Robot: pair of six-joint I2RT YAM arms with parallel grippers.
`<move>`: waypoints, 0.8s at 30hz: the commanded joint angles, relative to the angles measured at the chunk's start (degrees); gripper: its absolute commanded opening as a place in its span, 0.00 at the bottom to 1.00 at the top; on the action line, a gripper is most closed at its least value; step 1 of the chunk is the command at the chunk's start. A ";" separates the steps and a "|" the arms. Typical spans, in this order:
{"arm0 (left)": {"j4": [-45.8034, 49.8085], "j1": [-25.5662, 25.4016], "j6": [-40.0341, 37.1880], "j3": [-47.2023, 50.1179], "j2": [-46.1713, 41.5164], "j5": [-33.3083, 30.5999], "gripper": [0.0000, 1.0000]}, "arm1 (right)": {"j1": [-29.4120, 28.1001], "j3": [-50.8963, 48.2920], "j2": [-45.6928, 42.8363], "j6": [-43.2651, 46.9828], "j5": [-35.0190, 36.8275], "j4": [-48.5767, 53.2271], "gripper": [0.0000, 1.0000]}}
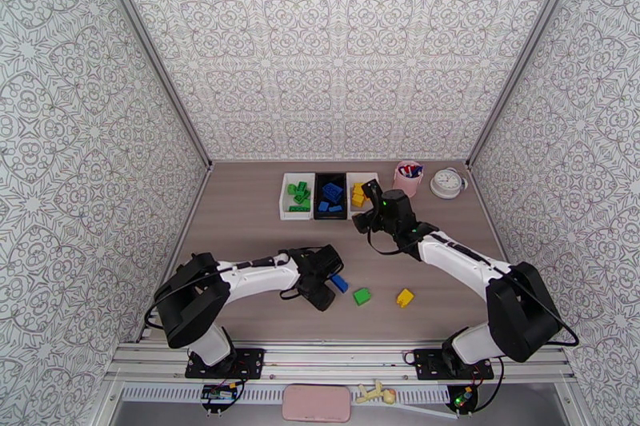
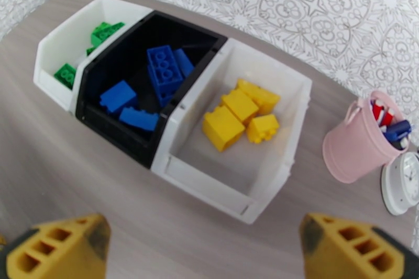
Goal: Sort the legos into containers by color
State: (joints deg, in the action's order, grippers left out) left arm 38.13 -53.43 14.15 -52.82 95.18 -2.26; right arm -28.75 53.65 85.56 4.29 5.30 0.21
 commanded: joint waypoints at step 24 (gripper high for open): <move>-30.32 4.95 -4.06 -2.56 -7.17 -10.20 0.61 | 3.25 -5.59 -9.36 -7.52 1.72 -1.70 0.99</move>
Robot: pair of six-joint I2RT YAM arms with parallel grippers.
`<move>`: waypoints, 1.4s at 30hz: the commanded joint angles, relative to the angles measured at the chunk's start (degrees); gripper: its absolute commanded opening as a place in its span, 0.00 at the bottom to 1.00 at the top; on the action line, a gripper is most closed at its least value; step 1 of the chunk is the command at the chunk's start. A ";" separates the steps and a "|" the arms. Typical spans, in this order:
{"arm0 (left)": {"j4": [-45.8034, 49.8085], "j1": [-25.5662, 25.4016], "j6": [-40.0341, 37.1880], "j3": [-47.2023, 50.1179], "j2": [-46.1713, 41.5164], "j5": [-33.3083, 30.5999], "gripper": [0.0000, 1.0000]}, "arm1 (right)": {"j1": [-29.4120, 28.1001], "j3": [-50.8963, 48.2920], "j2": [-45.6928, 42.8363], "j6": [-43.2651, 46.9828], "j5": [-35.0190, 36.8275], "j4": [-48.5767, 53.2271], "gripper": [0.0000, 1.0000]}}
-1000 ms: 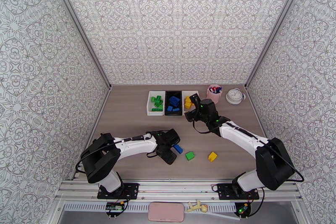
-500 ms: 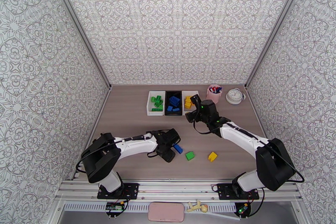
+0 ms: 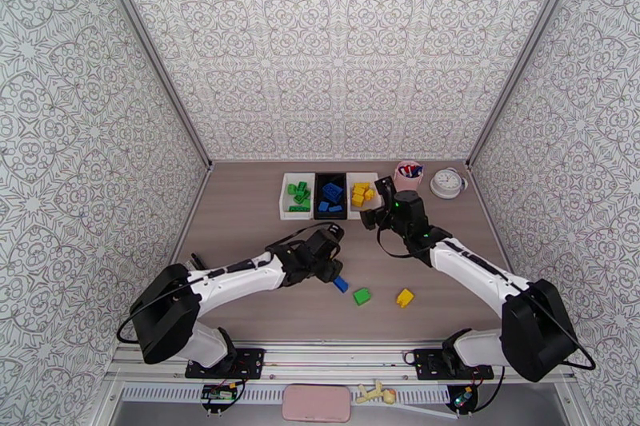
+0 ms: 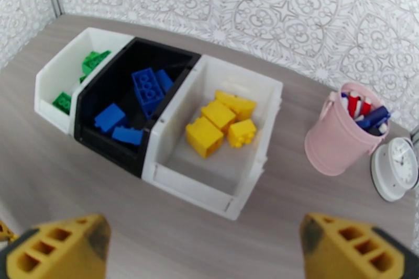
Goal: Sort the legos into containers by color
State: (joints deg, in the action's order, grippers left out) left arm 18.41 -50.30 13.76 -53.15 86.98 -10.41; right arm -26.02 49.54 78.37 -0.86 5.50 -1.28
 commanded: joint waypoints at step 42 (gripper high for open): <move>-21.57 14.27 -11.62 -48.55 43.10 14.67 0.73 | 2.91 -8.10 -16.12 -4.20 6.80 8.12 1.00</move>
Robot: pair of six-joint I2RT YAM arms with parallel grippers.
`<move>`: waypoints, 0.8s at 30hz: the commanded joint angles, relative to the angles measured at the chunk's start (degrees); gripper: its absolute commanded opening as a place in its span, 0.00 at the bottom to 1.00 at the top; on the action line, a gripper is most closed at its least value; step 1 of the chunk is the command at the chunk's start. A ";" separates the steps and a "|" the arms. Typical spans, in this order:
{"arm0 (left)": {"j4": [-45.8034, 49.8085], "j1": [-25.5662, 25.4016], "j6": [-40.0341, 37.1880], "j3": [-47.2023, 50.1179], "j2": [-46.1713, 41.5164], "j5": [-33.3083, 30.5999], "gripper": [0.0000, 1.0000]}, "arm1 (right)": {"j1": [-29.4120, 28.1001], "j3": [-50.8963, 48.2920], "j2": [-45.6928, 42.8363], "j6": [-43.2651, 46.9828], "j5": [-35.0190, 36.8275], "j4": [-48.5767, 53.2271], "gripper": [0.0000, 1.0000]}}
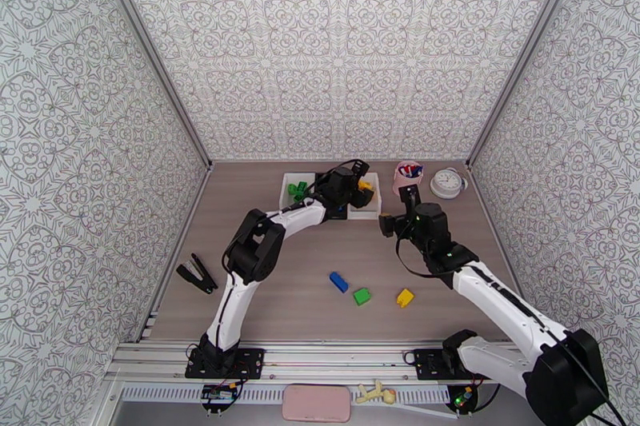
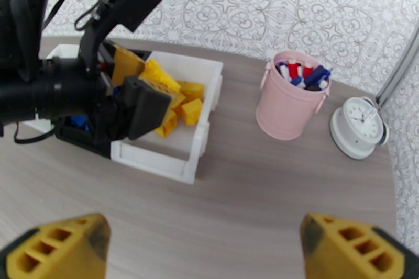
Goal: Sort the legos into containers by color
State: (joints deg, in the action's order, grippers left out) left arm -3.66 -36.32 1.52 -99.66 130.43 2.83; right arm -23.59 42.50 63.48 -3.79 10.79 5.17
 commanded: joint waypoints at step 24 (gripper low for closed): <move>-11.19 -1.74 -5.56 33.64 -31.41 4.74 1.00 | 0.57 -2.40 -2.60 -3.94 -2.20 2.68 1.00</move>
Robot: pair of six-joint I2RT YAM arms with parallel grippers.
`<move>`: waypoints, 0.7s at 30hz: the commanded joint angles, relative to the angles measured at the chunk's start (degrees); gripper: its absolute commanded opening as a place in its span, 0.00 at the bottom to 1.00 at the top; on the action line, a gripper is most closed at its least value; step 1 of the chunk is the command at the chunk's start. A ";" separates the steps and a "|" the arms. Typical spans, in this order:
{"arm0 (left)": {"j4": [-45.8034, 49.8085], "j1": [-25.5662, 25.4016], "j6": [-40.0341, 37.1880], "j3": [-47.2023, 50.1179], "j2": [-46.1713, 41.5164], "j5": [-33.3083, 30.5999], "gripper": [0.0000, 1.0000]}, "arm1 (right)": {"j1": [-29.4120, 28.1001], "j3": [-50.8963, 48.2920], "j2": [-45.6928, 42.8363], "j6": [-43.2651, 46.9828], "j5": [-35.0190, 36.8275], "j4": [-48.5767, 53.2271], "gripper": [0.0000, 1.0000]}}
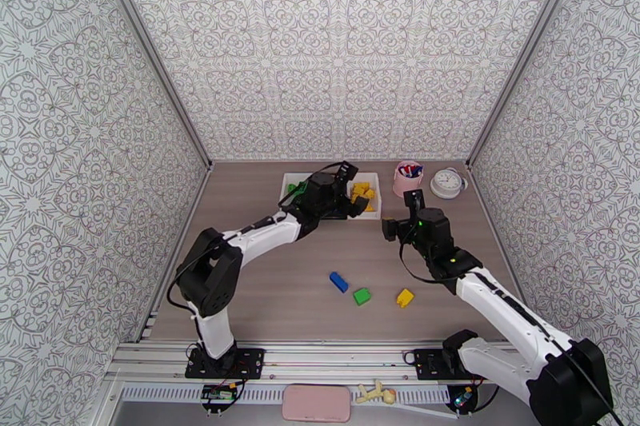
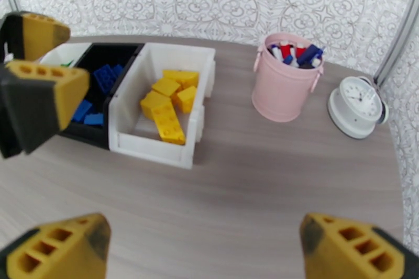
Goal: Sort the legos into containers by color
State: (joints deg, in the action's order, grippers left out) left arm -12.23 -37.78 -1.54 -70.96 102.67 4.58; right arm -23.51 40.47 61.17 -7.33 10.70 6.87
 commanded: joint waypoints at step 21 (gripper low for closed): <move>16.49 2.58 -11.31 36.12 -43.52 18.05 1.00 | -10.37 4.90 12.84 -2.27 -12.52 8.38 1.00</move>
State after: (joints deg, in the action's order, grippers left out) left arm -2.07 -36.03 -9.78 -36.25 63.00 19.33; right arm -31.48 43.44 73.06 -6.35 -4.34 12.56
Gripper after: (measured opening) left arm 0.997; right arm 0.995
